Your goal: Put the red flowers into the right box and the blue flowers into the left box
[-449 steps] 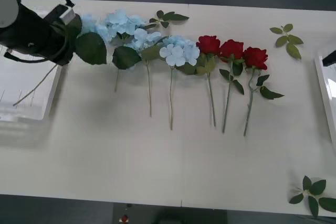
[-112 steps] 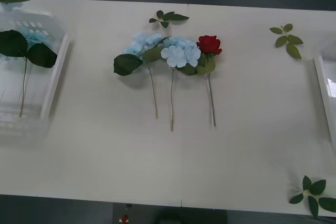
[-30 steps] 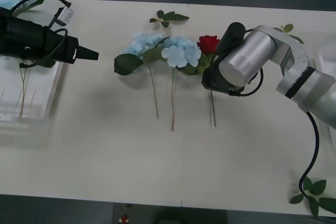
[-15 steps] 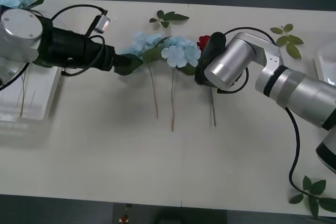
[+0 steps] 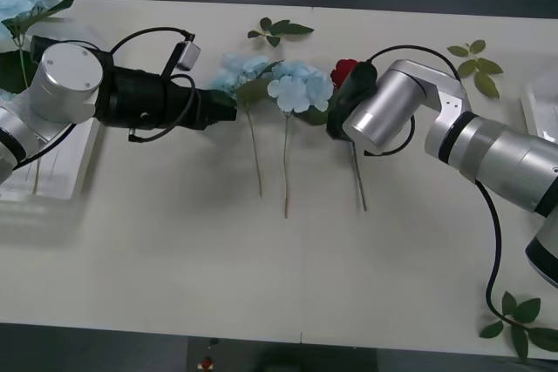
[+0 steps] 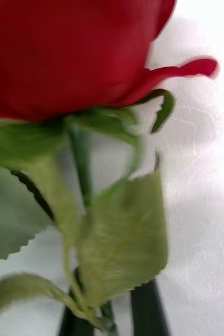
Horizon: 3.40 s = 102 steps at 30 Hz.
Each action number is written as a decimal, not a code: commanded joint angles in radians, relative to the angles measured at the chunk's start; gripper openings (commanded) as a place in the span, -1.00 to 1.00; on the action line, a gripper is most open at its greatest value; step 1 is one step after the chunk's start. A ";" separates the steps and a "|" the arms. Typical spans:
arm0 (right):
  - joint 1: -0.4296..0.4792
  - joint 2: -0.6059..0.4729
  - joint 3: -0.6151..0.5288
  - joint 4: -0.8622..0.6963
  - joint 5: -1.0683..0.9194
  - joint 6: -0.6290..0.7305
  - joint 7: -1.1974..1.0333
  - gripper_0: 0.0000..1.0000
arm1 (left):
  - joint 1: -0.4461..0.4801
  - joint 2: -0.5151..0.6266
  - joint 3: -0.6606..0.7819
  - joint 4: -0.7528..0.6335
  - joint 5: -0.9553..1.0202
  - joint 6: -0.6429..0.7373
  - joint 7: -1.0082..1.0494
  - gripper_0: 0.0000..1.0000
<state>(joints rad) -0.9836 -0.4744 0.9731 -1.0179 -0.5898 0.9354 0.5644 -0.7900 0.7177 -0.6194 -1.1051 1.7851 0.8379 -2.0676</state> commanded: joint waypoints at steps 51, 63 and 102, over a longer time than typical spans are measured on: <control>-0.196 -0.721 -0.243 0.501 -0.590 0.227 1.390 -1.00 | -0.207 -0.178 -0.209 0.261 -0.369 -0.335 0.765 0.55; 0.008 -0.741 -0.249 0.581 -0.805 0.099 1.605 -1.00 | -0.235 -0.230 -0.266 0.355 -0.493 -0.369 0.782 0.56; 0.161 -0.794 -0.402 0.249 -0.927 0.263 1.414 0.83 | -0.258 -0.282 -0.381 0.456 -0.530 -0.539 0.793 -1.00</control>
<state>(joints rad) -0.7992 -1.1847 0.5622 -0.6658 -1.5306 1.1596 2.1272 -1.0535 0.4424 -0.9866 -0.6479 1.2662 0.2990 -1.2996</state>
